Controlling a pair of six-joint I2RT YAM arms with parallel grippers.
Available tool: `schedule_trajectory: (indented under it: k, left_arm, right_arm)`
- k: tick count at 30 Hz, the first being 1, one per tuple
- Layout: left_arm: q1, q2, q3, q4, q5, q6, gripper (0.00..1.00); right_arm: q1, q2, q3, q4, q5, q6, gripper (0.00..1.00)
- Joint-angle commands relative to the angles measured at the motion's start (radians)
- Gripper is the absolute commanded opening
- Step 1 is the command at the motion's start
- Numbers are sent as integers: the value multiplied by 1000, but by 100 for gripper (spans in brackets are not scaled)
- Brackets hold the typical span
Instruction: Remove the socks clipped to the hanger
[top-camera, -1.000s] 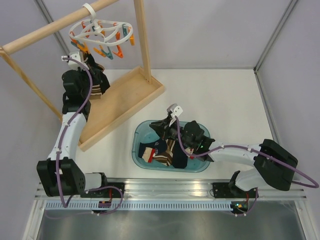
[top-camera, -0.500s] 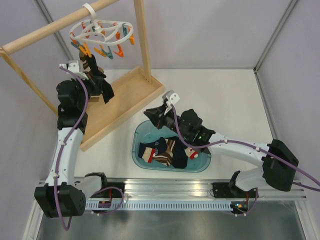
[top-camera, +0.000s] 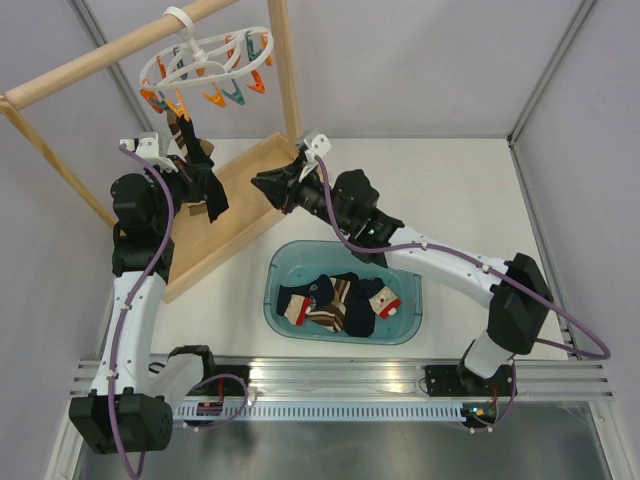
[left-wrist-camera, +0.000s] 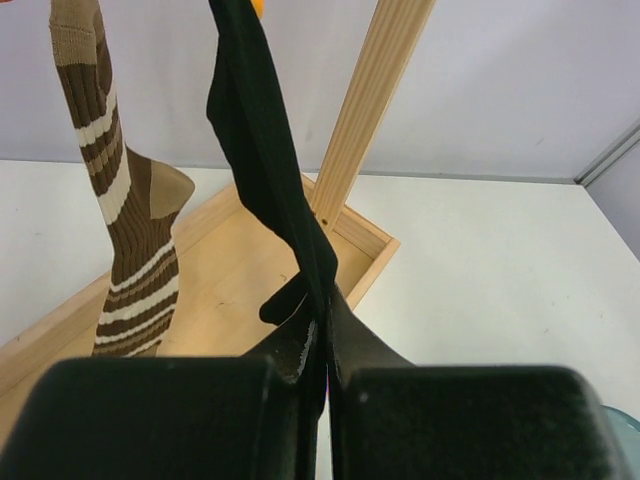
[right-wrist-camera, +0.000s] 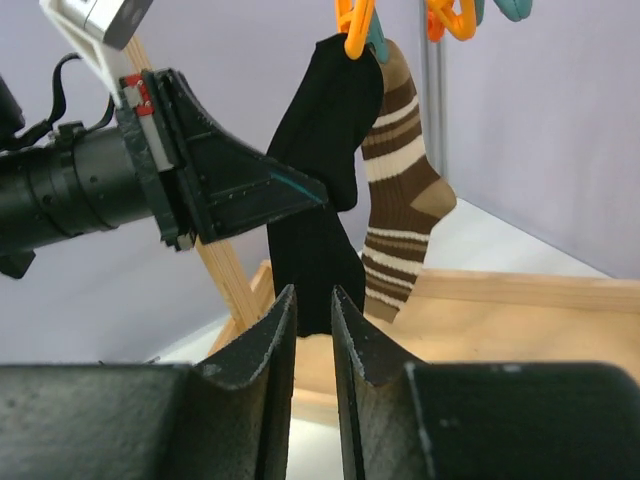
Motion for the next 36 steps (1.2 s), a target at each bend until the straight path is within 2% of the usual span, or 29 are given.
schedule_trajectory:
  k: [1, 4, 7, 8, 10, 11, 14, 19, 22, 27, 33, 36]
  left_arm:
    - [-2, -10, 2, -6, 19, -9, 2]
    - [-4, -18, -2, -6, 23, -8, 2]
    - [-4, -30, -5, -6, 28, -3, 2]
    - [-2, -31, -7, -6, 33, -2, 2]
    - [-2, -41, -8, -8, 33, 2, 2]
    - [-4, -42, -7, -11, 33, 2, 2]
    - [-2, -44, -1, -17, 39, 8, 2]
    - [-4, -44, 4, -23, 60, 12, 2]
    - [-4, -50, 5, -31, 68, 17, 2]
    - [-4, -65, 7, -39, 106, 26, 2]
    - [-25, -73, 22, -42, 157, 37, 2]
    - [-27, -97, 21, -52, 132, 37, 2]
  right_arm:
    - [-47, 91, 117, 115, -172, 125, 25]
    - [-71, 181, 178, 198, -241, 227, 27]
    - [-84, 285, 295, 273, -296, 281, 34]
    - [-84, 340, 369, 288, -307, 299, 39]
    - [-85, 402, 456, 289, -326, 321, 44]
    - [-85, 458, 538, 290, -341, 344, 58]
    - [-87, 570, 684, 305, -375, 399, 66]
    - [-87, 686, 802, 419, -384, 479, 70]
    - [-87, 737, 853, 425, -372, 486, 70]
    - [-87, 758, 866, 440, -358, 485, 70]
    - [-88, 674, 731, 494, -340, 470, 70]
    - [-88, 611, 614, 494, -306, 436, 70]
